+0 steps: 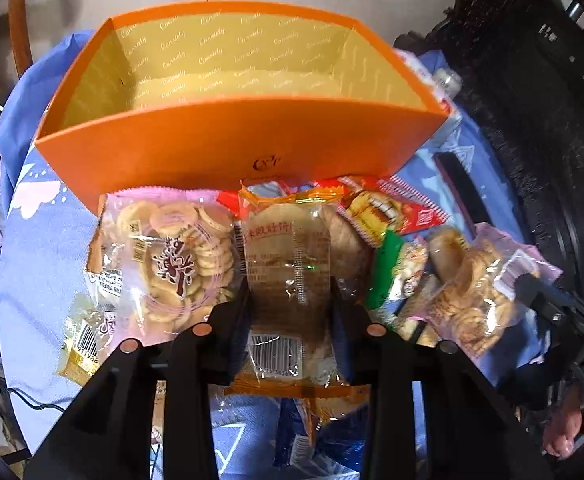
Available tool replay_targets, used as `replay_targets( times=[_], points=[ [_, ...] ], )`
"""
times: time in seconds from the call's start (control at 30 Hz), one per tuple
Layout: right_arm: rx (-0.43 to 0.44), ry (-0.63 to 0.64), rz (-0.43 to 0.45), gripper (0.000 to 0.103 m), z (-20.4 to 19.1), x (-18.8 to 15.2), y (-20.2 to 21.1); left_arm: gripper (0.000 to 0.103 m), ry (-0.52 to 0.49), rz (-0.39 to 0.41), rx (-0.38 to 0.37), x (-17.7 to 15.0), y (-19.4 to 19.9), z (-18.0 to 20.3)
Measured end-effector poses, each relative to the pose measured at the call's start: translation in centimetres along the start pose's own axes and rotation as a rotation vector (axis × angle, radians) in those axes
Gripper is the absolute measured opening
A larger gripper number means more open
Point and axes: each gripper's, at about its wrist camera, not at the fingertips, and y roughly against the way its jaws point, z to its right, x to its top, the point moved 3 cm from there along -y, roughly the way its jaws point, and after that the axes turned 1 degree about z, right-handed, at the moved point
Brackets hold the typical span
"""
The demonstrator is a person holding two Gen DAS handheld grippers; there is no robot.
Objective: Organize snacks
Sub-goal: 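Lift both bags and drop them into the orange box, opening both tools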
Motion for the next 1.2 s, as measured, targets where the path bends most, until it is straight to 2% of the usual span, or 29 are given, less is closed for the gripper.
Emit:
replay_targets(
  times=[0.3, 0.47, 0.67, 0.8, 0.87, 0.9, 0.93, 1.0, 1.07, 1.2],
  points=[
    [0.011, -0.023, 0.035, 0.008, -0.2, 0.8, 1.4, 0.034, 0.003, 0.097, -0.035, 0.8, 5.2, -0.4],
    [0.039, -0.023, 0.102, 0.008, -0.9, 3.3, 3.4, 0.034, -0.012, 0.192, -0.057, 2.8, 9.6, -0.3],
    [0.095, 0.019, 0.217, 0.008, -3.4, 10.1, 4.4, 0.034, -0.023, 0.312, -0.066, 8.8, 13.9, -0.8],
    [0.119, 0.065, 0.301, 0.009, -5.6, 15.7, 3.9, 0.036, -0.031, 0.388, -0.017, 14.6, 15.3, -1.1],
    [0.12, 0.065, 0.301, 0.014, -6.4, 18.1, 3.0, 0.075, 0.018, 0.374, 0.056, 17.1, 15.1, -2.2],
    [0.118, 0.059, 0.299, 0.026, -6.6, 18.7, 2.8, 0.098, 0.052, 0.388, 0.095, 17.6, 15.4, -2.7],
    [0.123, 0.059, 0.298, 0.047, -6.9, 19.0, 2.8, 0.099, 0.086, 0.437, 0.121, 17.7, 16.2, -3.3],
    [0.115, 0.093, 0.326, 0.066, -7.6, 18.3, 3.4, 0.099, 0.097, 0.489, 0.125, 17.0, 17.2, -4.1],
    [0.108, 0.172, 0.317, 0.066, -8.2, 15.9, 3.0, 0.099, 0.097, 0.474, 0.141, 15.8, 17.1, -5.0],
    [0.144, 0.262, 0.098, 0.066, -7.7, 9.2, -0.4, 0.099, 0.121, 0.363, 0.169, 11.3, 14.8, -7.3]
  ],
)
